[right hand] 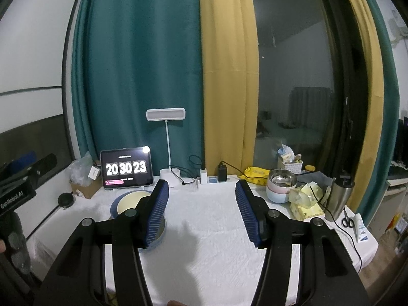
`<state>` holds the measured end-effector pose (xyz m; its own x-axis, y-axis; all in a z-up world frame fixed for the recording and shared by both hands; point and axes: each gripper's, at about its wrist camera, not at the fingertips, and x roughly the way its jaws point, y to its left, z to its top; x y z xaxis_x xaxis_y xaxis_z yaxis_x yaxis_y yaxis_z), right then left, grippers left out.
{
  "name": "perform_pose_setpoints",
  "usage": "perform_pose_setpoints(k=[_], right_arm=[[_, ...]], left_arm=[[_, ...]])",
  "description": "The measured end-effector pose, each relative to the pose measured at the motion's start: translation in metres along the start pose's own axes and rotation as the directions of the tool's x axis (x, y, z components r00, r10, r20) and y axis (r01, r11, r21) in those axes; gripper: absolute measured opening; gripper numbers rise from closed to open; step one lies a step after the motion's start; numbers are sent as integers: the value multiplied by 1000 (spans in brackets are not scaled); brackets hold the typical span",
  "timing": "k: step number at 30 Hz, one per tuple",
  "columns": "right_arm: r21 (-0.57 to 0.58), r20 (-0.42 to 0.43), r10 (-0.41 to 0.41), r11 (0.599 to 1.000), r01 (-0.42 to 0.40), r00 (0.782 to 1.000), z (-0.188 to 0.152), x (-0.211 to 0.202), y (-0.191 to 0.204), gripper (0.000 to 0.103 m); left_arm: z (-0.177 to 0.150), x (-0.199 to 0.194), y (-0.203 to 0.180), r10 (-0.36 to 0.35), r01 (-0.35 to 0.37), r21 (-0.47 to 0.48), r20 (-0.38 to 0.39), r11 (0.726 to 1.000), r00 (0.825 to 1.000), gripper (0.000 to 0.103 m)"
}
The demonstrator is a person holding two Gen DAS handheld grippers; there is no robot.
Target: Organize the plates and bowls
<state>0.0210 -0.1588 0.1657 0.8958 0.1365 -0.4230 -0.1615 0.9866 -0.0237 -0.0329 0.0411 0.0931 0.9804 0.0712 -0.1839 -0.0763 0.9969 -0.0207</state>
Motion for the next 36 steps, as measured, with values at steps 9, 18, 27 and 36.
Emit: perform_pose_setpoints(k=[9,18,27,36], right_arm=[[5,-17,6,1000,-6,1000,1,6,1,58],[8,-18,6,1000,-6,1000,1,7,1,58],[6,-19,6,1000,-6,1000,1,7,1,58],[7,-21,6,1000,-6,1000,1,9,2,58]], left_arm=[[0,-1,-3,1,-1,0,-6,1000,1000,79],[-4,1,0,-1,1,-7,-11,1000,1000,79],[-6,3,6,8,-9,-12,-13,1000,1000,79],[-7,4,6,11,-12,-12,-15,1000,1000,79]])
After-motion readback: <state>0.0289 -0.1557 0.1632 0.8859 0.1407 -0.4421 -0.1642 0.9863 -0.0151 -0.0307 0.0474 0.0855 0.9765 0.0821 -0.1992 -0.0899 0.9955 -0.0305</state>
